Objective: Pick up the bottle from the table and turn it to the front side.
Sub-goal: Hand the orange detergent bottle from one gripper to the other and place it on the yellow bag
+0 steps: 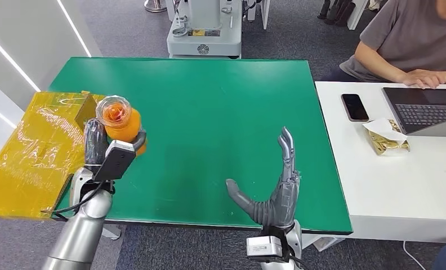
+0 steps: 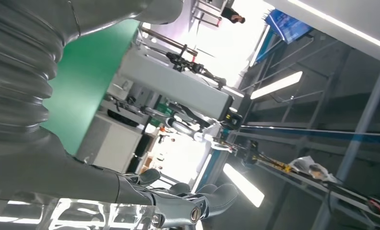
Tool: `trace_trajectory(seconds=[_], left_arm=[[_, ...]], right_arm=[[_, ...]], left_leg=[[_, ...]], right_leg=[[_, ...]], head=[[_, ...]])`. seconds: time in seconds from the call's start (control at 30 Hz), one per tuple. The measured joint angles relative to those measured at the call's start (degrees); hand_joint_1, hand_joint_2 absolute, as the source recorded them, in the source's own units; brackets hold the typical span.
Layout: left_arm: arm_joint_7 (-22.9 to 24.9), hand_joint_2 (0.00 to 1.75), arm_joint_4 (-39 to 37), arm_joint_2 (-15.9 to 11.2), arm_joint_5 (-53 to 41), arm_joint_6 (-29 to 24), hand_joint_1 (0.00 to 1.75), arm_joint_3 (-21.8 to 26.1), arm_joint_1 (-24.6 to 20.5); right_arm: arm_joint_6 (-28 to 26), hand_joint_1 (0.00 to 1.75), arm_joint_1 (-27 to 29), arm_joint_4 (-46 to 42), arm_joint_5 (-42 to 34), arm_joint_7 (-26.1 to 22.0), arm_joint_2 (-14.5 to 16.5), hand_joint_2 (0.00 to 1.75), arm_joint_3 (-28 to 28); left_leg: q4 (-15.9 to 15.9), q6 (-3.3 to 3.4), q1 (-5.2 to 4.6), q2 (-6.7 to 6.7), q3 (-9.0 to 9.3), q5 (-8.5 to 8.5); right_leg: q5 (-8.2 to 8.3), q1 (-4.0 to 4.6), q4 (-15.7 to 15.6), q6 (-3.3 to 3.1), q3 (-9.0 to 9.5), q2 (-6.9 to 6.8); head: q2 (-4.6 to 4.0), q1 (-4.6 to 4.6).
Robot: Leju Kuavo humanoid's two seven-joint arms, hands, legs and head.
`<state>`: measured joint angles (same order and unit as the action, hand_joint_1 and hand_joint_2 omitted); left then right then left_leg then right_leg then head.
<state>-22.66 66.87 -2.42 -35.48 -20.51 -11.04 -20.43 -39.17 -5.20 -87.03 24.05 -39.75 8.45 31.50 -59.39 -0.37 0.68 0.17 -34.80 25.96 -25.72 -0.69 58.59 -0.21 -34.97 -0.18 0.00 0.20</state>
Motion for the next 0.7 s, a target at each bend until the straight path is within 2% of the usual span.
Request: trace_trajectory(seconds=[0.17,0.47,0.57,0.7], left_arm=[[1.2,1.75,-1.7,-6.5,-7.7,-1.1,1.75,0.0,-3.1],[5.7,1.75,-3.4,-13.5,-20.7,-4.1,1.75,-0.5,-6.9],[5.9,1.75,-4.6,-16.6,-27.0,-3.9,1.75,-2.4,-9.1],[4.7,1.75,-5.7,-20.0,-33.7,-0.3,1.75,-7.4,-11.3]], right_arm=[[0.0,0.0,0.5,0.5,-0.8,-0.1,-0.3,1.75,0.6],[0.0,0.0,0.6,0.6,-1.7,1.4,-0.9,1.75,2.0],[0.0,0.0,0.5,0.3,-2.6,1.8,-1.4,1.75,2.7],[0.0,0.0,0.5,-0.5,-3.7,1.8,-2.3,1.75,3.4]], left_leg=[[0.0,-0.03,0.0,0.03,0.01,-0.02],[0.0,-0.04,-0.01,0.06,0.0,-0.02],[0.0,-0.06,0.0,0.04,0.0,-0.04],[0.0,-0.07,-0.01,0.07,0.01,-0.05]], right_leg=[[0.01,-0.01,0.0,-0.01,-0.03,0.08],[0.02,-0.01,0.0,-0.02,-0.04,0.1],[0.02,0.0,0.0,-0.02,-0.05,0.08],[0.04,-0.01,0.0,-0.05,-0.05,0.11]], head=[[0.0,0.01],[0.0,0.01],[0.0,0.01],[0.0,0.02]])
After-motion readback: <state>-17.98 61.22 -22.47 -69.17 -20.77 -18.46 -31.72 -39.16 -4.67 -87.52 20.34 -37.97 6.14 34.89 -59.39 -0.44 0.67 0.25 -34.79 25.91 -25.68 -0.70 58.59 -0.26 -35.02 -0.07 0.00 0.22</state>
